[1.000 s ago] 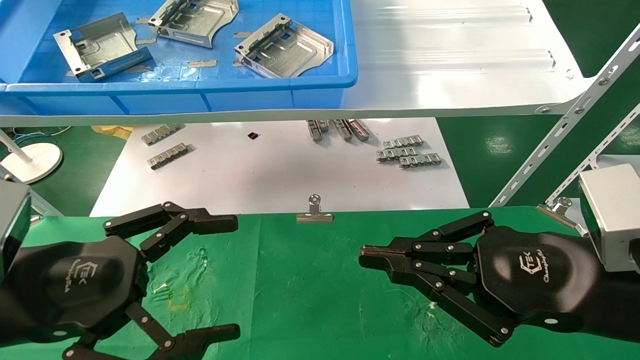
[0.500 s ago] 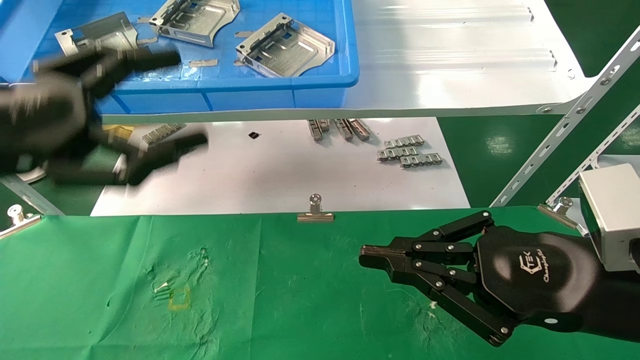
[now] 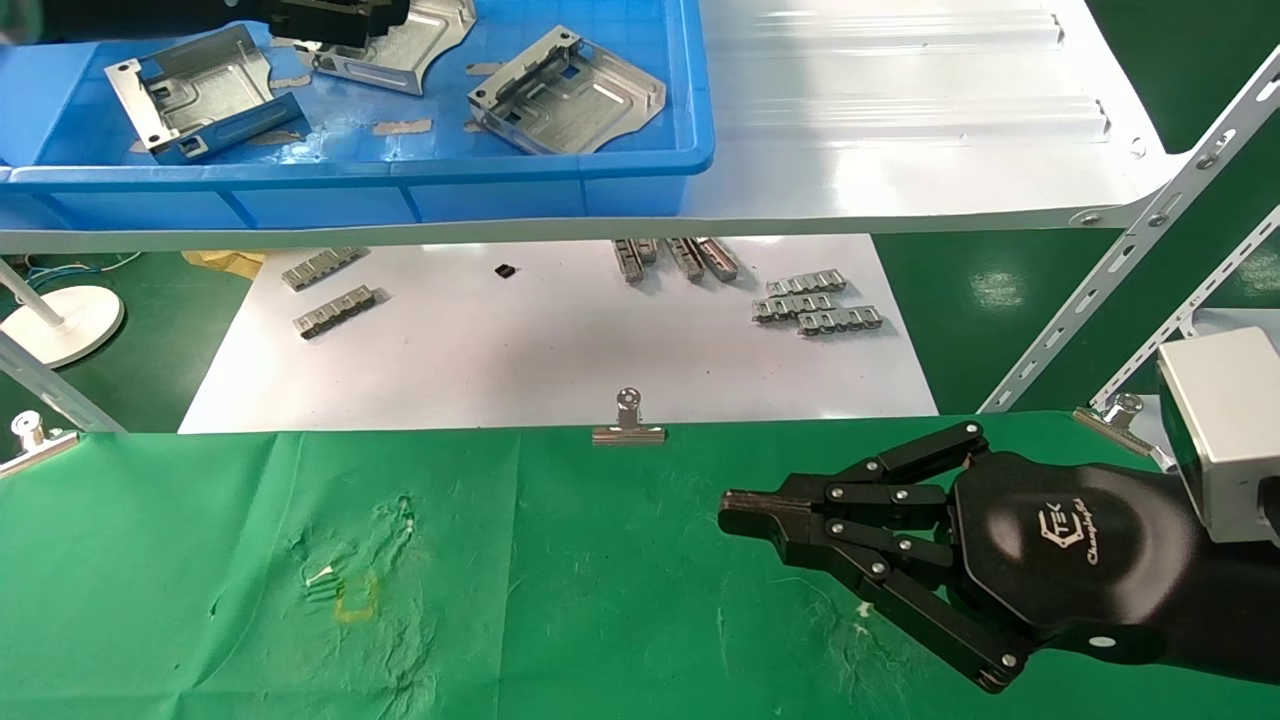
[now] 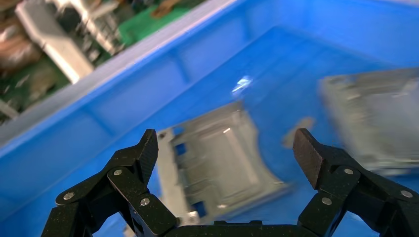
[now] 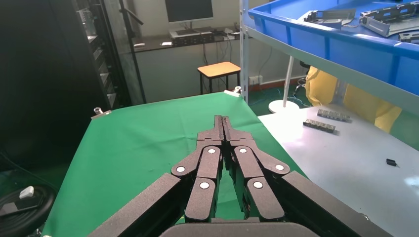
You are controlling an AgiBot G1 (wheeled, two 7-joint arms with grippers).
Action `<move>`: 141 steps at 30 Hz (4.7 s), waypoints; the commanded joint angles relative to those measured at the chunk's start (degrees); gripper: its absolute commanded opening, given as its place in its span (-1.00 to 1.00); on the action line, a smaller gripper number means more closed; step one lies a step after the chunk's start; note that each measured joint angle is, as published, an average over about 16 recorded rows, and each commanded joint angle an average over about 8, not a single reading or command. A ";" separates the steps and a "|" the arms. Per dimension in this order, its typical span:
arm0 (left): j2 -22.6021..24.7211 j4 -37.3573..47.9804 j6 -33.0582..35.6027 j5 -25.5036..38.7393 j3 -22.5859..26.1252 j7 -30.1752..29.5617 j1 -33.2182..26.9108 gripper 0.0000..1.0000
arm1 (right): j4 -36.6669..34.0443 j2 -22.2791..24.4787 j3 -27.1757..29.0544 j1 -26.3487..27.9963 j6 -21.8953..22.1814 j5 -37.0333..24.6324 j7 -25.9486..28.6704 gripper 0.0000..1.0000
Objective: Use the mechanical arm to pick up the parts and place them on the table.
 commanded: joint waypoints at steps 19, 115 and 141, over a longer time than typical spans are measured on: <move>9.49 24.04 -5.41 4.36 2.15 3.08 -9.11 -1.00 | 0.00 0.00 0.00 0.00 0.00 0.00 0.00 1.00; -11.87 20.22 34.89 -15.41 10.99 68.18 16.50 1.00 | 0.00 0.01 -0.02 0.01 0.01 0.01 -0.01 1.00; -13.02 17.71 35.78 -22.94 7.89 56.69 18.78 1.00 | -0.02 0.01 -0.02 -0.01 0.02 0.02 -0.01 1.00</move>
